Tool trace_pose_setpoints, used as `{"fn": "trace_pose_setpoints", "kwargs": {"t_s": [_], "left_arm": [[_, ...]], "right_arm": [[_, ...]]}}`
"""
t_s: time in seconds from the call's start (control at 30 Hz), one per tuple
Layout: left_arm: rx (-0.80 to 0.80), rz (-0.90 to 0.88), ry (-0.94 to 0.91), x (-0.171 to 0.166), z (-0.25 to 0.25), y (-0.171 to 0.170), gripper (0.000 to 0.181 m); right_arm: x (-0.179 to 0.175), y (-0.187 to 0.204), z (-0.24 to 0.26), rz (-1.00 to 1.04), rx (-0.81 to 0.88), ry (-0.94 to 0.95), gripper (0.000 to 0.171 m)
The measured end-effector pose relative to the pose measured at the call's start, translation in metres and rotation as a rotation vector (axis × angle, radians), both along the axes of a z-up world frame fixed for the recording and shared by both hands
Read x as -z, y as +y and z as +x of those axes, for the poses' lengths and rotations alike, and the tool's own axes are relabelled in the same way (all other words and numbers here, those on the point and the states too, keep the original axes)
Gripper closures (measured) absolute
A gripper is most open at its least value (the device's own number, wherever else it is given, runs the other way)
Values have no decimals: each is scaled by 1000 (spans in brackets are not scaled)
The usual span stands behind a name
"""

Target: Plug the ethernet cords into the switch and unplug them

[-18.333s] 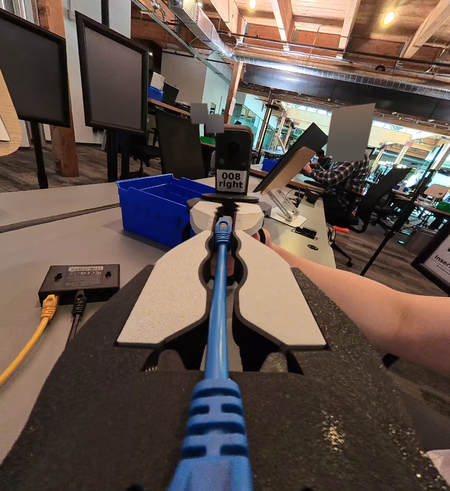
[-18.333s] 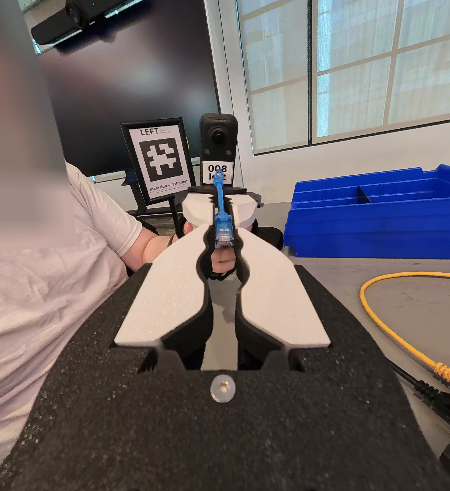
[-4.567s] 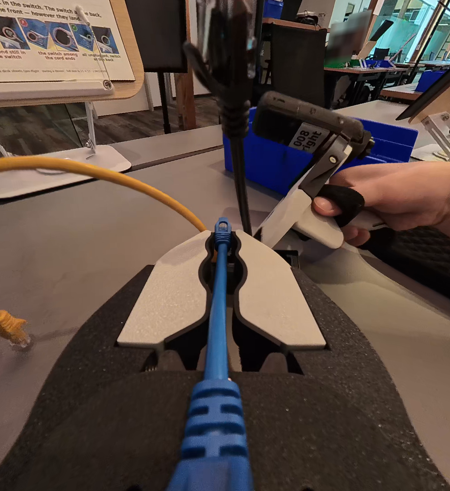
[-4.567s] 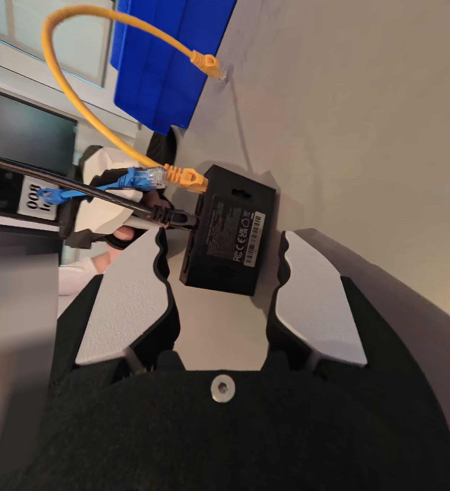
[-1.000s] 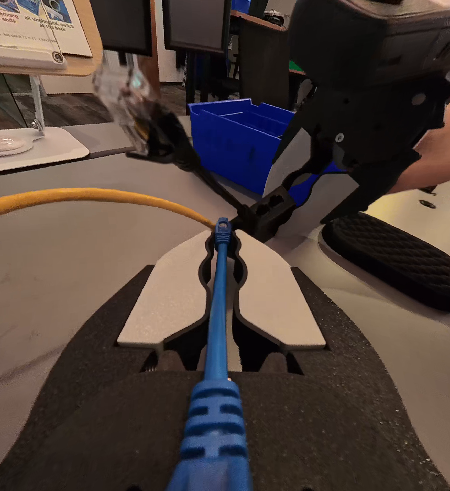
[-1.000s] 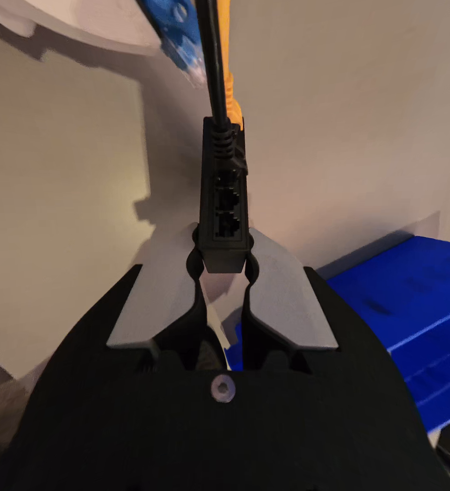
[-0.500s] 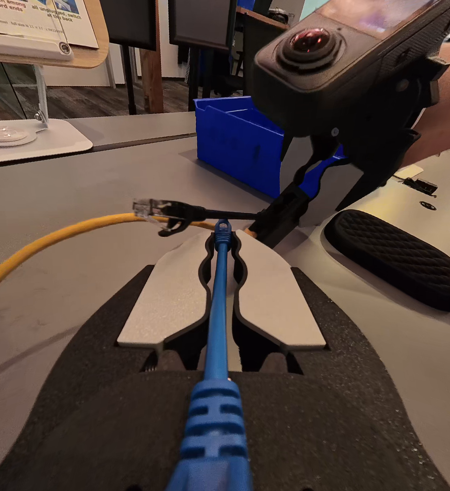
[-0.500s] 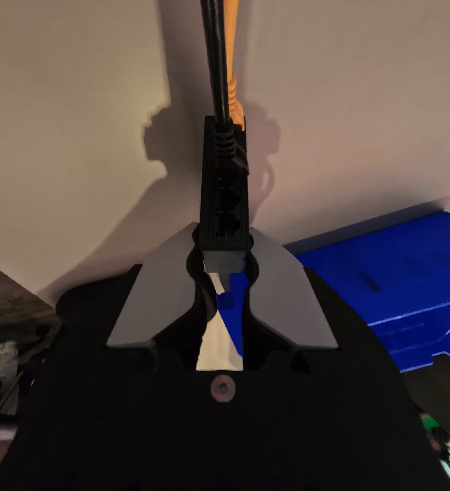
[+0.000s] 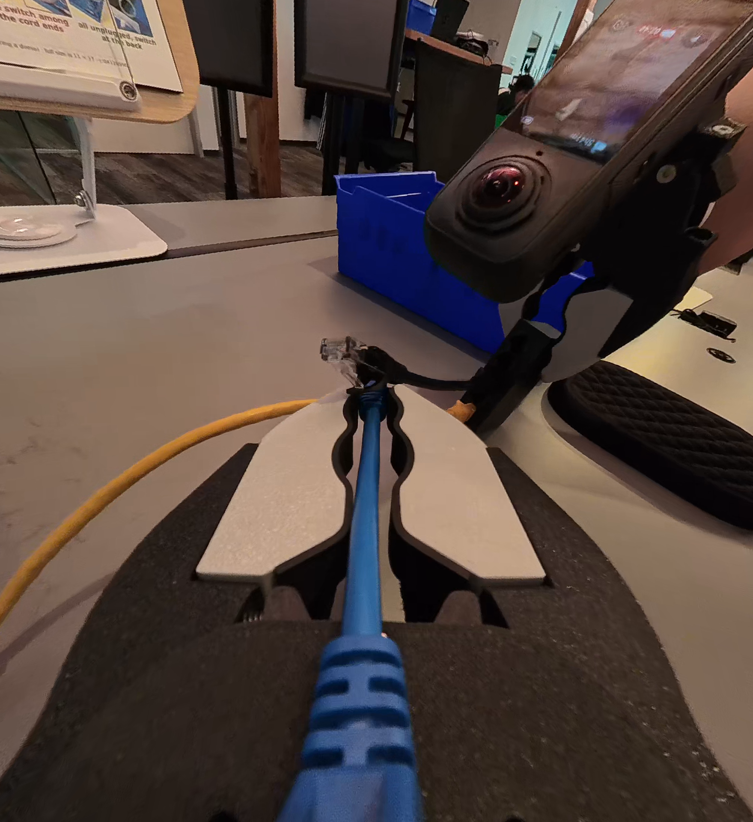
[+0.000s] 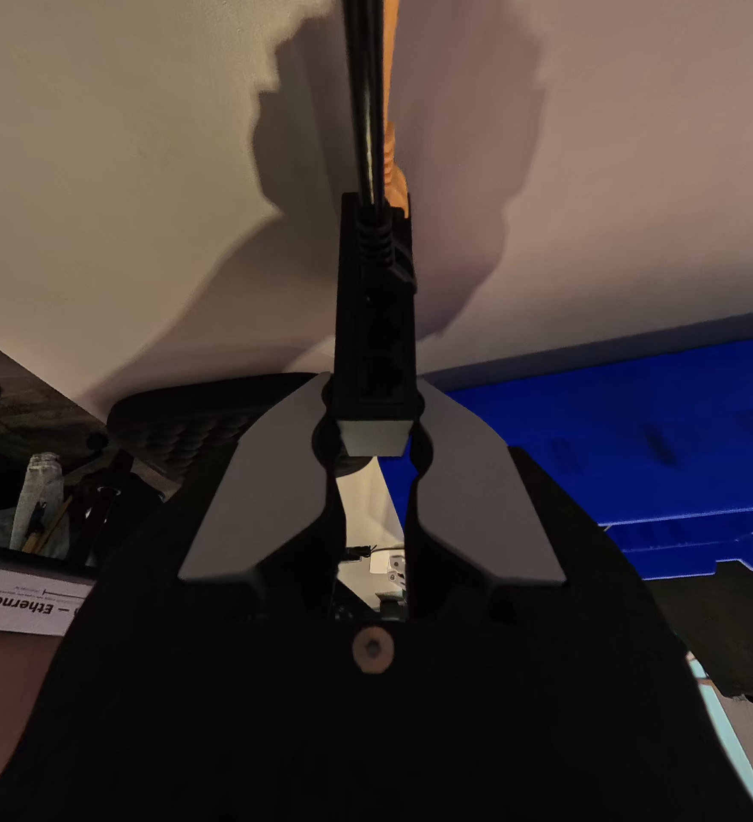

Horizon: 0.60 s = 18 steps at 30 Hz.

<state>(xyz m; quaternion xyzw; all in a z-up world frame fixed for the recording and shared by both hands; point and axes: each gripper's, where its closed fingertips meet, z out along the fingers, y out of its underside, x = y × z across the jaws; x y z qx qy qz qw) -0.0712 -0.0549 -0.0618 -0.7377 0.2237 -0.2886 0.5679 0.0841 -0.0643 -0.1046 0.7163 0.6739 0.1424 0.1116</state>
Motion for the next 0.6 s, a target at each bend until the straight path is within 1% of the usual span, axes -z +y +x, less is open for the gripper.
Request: {"fn": "trace_pose_setpoints", "kwargs": {"t_s": [0.23,0.6], "left_arm": [[5,-78,12,14,0,3,170],[-18,-127,35,27,-4,5,170]], "right_arm": [[0,3,-2,-19,-17,-71,144],[1,7,-11,-19,-35,-53,144]]}}
